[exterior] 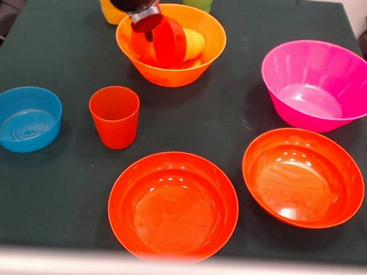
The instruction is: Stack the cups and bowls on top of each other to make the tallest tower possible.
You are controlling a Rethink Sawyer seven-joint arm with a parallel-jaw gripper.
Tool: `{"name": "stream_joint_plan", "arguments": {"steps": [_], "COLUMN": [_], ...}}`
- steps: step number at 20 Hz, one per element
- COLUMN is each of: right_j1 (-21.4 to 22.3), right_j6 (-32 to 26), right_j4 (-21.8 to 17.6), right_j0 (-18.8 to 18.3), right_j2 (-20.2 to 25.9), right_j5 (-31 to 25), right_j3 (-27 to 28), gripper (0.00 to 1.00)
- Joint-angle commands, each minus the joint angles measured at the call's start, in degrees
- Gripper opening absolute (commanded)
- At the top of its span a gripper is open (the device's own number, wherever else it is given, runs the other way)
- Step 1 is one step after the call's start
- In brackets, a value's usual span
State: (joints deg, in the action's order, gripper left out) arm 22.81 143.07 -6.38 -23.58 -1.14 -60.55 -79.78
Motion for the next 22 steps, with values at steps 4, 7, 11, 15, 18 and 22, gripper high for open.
{"name": "stream_joint_plan", "arguments": {"steps": [4, 7, 11, 15, 18, 22], "right_j1": [1.95, 2.36, 2.42, 3.11, 3.89, 4.19], "right_j6": [-7.71, -8.46, -10.93, -19.51, -20.99, -20.27], "right_j4": [3.24, 5.78, 6.66, 4.77, 3.98, 3.09], "right_j0": [-0.6, -3.18, -5.42, -9.34, -11.83, -13.45], "right_j2": [11.04, 13.89, 17.03, 22.28, 25.47, 28.09], "right_j5": [3.67, 5.03, 7.41, 9.18, 8.46, 6.07], "right_j3": [-4.21, -5.86, -7.52, -9.38, -10.22, -9.37], "gripper": [1.0, 1.0, 1.0, 1.0, 1.0, 1.0]}}
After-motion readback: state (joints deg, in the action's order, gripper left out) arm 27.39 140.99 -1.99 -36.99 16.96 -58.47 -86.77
